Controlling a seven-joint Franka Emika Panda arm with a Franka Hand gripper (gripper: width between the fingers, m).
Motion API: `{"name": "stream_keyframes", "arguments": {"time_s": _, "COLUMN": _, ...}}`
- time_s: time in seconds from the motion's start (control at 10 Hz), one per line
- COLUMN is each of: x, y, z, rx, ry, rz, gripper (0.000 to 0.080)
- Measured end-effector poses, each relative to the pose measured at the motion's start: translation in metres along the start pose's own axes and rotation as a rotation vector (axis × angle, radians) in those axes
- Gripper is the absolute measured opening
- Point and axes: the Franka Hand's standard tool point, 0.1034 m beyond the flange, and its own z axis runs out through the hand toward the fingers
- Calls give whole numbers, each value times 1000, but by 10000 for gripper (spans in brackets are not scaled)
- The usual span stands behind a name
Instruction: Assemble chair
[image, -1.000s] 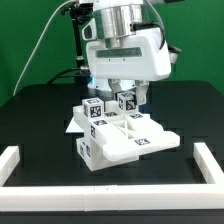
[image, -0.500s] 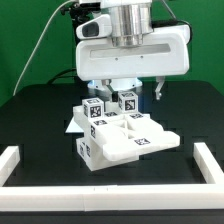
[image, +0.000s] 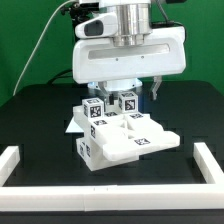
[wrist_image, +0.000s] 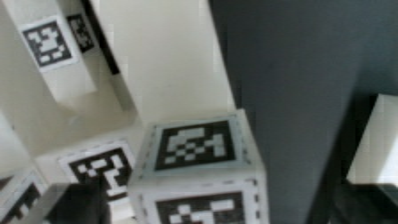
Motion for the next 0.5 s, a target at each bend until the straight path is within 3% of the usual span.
{"name": "stream_keyframes", "arguments": {"time_s": 0.2, "x": 0, "y": 0, "z": 0, "rx": 0, "ry": 0, "rz": 102, "gripper": 279}}
{"name": "stream_keyframes", "arguments": {"time_s": 0.5, "x": 2, "y": 2, "z": 0, "rx": -3, "ry": 27, "rz": 440, "gripper": 284}}
